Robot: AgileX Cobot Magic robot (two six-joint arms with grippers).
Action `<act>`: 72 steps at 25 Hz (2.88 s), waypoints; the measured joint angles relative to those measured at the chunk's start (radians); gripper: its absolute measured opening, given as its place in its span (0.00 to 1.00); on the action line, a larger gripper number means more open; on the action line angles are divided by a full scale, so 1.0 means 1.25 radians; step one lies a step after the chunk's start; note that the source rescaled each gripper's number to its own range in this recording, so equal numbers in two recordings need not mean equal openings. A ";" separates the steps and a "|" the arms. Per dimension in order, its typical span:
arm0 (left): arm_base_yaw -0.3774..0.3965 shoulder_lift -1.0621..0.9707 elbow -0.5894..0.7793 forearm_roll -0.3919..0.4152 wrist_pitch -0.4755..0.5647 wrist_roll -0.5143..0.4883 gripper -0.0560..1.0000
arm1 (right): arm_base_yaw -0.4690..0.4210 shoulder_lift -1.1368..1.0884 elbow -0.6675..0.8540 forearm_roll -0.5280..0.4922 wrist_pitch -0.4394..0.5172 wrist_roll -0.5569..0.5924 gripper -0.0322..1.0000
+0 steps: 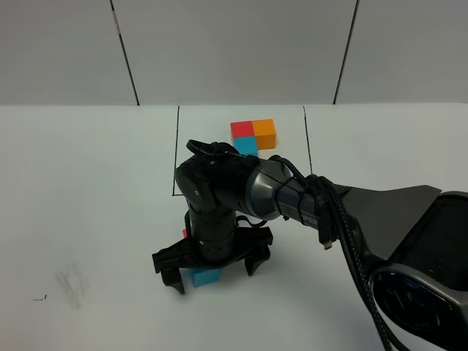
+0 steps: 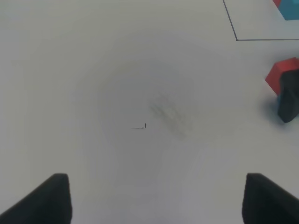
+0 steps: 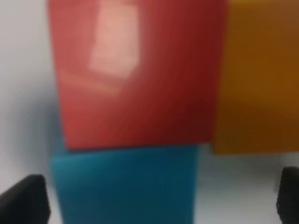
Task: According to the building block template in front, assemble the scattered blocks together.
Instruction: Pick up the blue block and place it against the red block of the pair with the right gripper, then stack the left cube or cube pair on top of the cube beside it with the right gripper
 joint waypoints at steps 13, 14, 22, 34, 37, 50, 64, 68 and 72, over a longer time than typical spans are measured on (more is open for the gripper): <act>0.000 0.000 0.000 0.000 0.000 0.000 0.80 | 0.018 -0.174 0.001 -0.144 0.090 -0.073 0.80; 0.000 0.000 0.000 0.001 0.000 0.000 0.80 | 0.024 -0.189 0.001 -0.144 0.091 -0.074 0.73; 0.000 0.000 0.000 0.001 0.000 0.000 0.80 | 0.104 -0.237 0.001 -0.155 0.094 -0.110 0.18; 0.000 0.000 0.000 0.001 0.000 0.000 0.80 | 0.125 -0.238 0.002 -0.203 0.095 -0.142 0.03; 0.000 0.000 0.000 0.001 0.000 0.000 0.80 | 0.125 -0.238 0.002 -0.243 0.095 -0.157 0.03; 0.000 0.000 0.000 0.001 0.000 0.000 0.80 | 0.128 -0.238 0.002 -0.174 0.095 -0.217 0.03; 0.000 0.000 0.000 0.001 0.000 0.000 0.80 | 0.128 -0.238 0.002 -0.262 0.095 -0.360 0.03; 0.000 0.000 0.000 0.001 0.000 0.000 0.80 | 0.122 -0.238 0.005 -0.308 0.096 -0.431 0.03; 0.000 0.000 0.000 0.001 0.000 0.000 0.80 | 0.077 -0.250 0.078 -0.319 0.094 -0.456 0.03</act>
